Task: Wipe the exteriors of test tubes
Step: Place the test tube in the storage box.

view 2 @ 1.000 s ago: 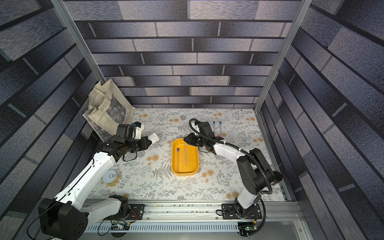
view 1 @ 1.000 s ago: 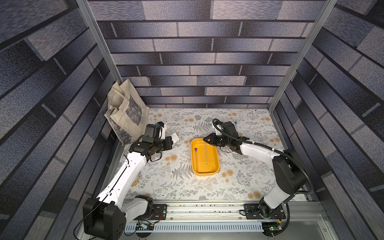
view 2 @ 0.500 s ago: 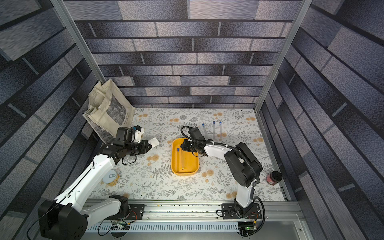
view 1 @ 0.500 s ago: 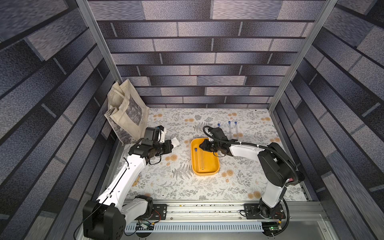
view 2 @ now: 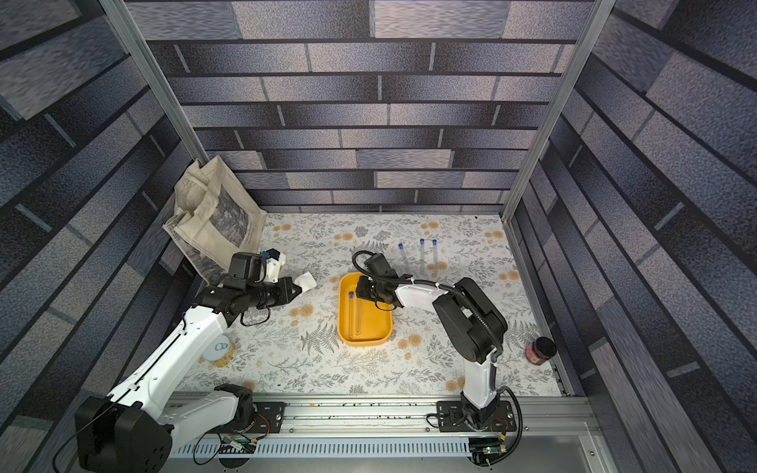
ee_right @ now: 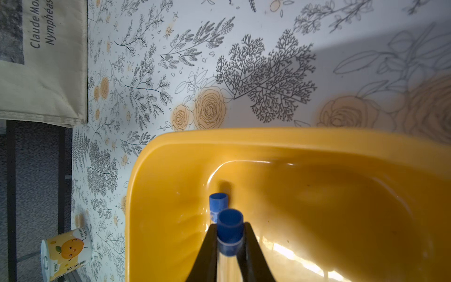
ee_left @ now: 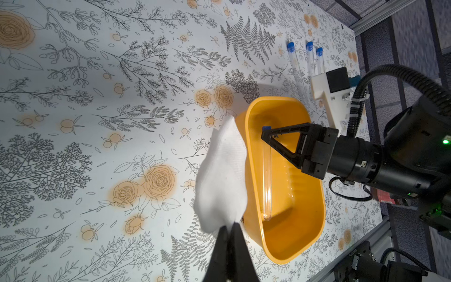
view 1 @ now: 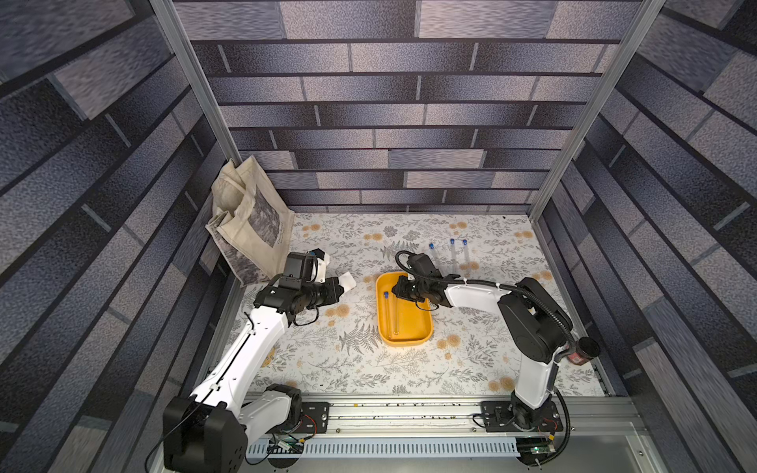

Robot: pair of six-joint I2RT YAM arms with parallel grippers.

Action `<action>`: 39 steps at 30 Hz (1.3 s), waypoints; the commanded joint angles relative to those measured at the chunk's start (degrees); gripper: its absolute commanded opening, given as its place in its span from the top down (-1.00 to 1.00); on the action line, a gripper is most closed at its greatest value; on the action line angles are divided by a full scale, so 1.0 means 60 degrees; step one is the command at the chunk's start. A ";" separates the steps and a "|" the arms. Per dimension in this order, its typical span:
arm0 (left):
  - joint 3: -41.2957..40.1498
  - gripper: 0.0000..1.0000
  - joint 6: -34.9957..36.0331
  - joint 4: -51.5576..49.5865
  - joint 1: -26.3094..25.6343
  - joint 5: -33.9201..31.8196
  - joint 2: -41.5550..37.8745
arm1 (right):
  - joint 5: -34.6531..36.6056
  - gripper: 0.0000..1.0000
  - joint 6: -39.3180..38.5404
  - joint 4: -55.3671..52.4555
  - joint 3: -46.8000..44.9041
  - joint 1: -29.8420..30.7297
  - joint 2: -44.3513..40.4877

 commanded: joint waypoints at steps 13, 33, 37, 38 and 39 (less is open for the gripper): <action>-0.0137 0.99 -0.0145 0.0004 -0.0106 0.0045 -0.0285 | -0.0094 0.24 -0.0115 -0.0934 0.0426 0.0203 -0.0191; -0.0254 0.99 -0.0206 0.0302 -0.0557 0.0413 -0.0371 | 0.2725 -1.00 -0.5046 -0.6232 0.2442 -0.2006 -0.2787; -0.0268 0.99 -0.0186 0.0303 -0.0673 0.0415 -0.0389 | 0.3487 -1.00 -0.5661 -0.6232 0.3523 -0.2545 -0.1763; -0.0268 0.99 -0.0167 0.0305 -0.0713 0.0422 -0.0389 | 0.3515 -1.00 -0.5688 -0.6244 0.3775 -0.2684 -0.1480; -0.0258 0.99 -0.0157 0.0321 -0.0736 0.0425 -0.0387 | 0.3494 -1.00 -0.5684 -0.6246 0.4061 -0.2852 -0.1181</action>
